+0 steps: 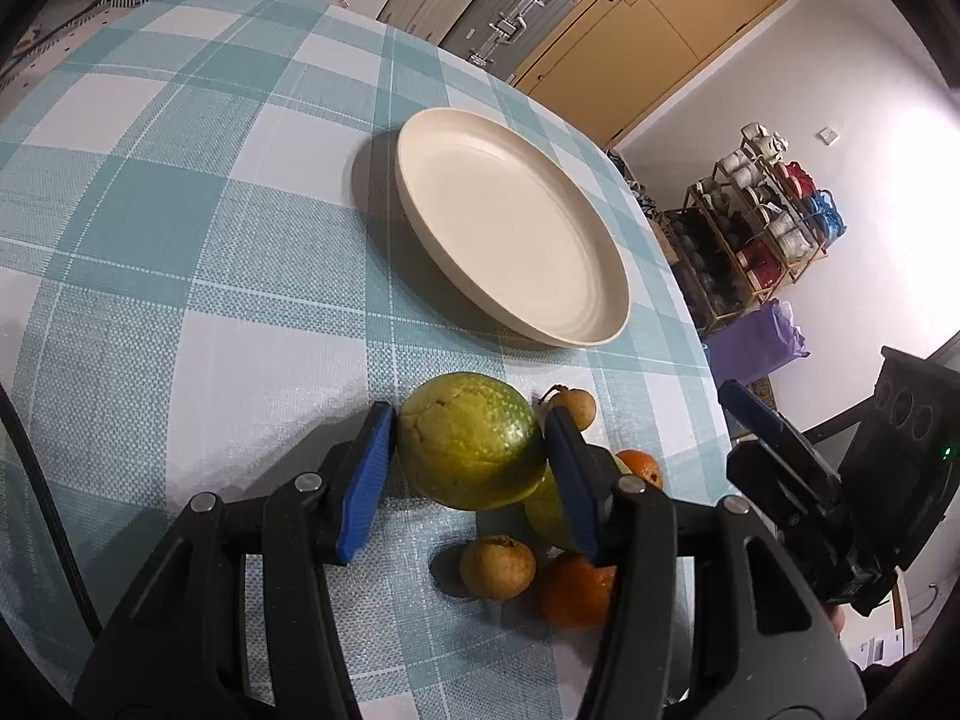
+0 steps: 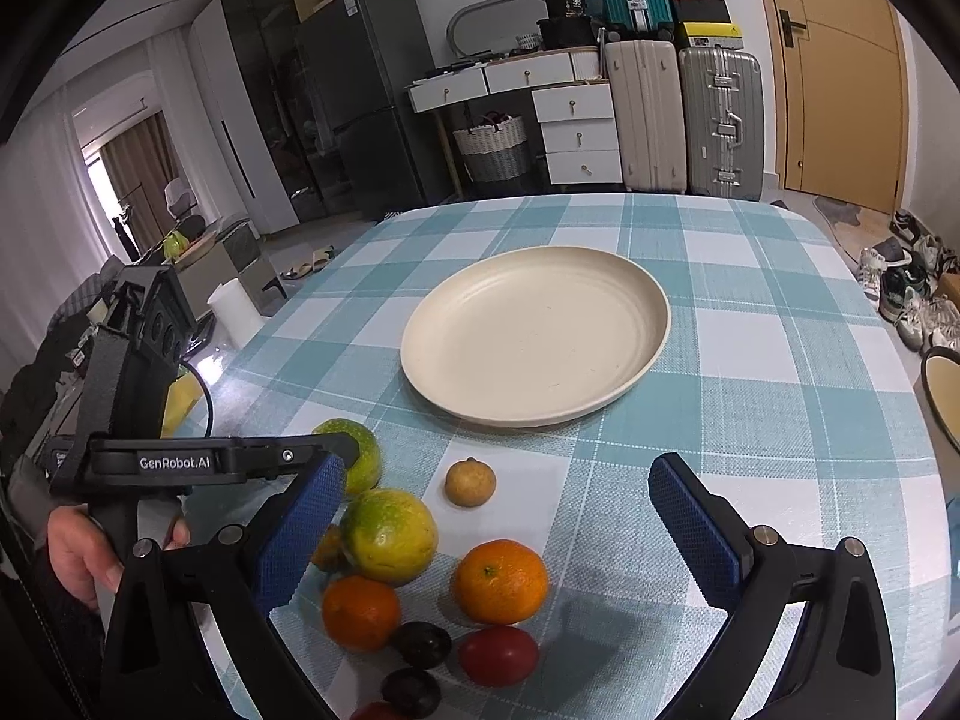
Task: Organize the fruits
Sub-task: 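Grasp the green orange with the right tool while the left tool holds the pomelo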
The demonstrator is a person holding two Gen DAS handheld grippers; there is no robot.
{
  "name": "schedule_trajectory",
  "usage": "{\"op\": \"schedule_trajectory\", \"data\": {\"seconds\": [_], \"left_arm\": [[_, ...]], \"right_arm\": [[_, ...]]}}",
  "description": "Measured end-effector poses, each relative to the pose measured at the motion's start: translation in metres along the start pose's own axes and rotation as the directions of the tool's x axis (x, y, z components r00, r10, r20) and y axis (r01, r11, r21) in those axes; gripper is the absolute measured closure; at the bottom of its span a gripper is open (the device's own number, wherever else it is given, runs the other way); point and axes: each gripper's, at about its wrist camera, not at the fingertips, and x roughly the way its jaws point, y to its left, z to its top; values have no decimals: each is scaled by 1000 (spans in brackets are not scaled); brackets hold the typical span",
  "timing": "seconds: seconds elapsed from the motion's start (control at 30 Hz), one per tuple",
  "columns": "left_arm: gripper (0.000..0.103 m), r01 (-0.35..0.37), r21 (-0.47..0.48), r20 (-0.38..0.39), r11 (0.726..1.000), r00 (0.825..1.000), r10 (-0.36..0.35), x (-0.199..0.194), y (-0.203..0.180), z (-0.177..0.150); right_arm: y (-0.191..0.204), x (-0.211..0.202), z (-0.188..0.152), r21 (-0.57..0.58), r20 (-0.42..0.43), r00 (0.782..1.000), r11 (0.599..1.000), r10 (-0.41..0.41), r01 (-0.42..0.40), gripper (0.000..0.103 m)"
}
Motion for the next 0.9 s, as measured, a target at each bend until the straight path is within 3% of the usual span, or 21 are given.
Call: {"op": "schedule_trajectory", "data": {"seconds": [0.23, 0.67, 0.8, 0.9], "left_arm": [[54, 6, -5, 30, 1000, 1000, -6, -15, 5, 3], [54, 1, -26, 63, 1000, 998, 0, -38, 16, 1], [54, 2, -28, 66, 1000, 998, 0, -42, 20, -2], [54, 5, -34, 70, 999, 998, -2, -45, 23, -3]], "right_arm": [[4, 3, -5, 41, -28, 998, 997, 63, -62, 0], [39, 19, -16, -49, -88, 990, 992, 114, -119, 1], [44, 26, -15, -62, -114, 988, 992, 102, -109, 7], [48, 32, -15, -81, -142, 986, 992, 84, -96, 17]]}}
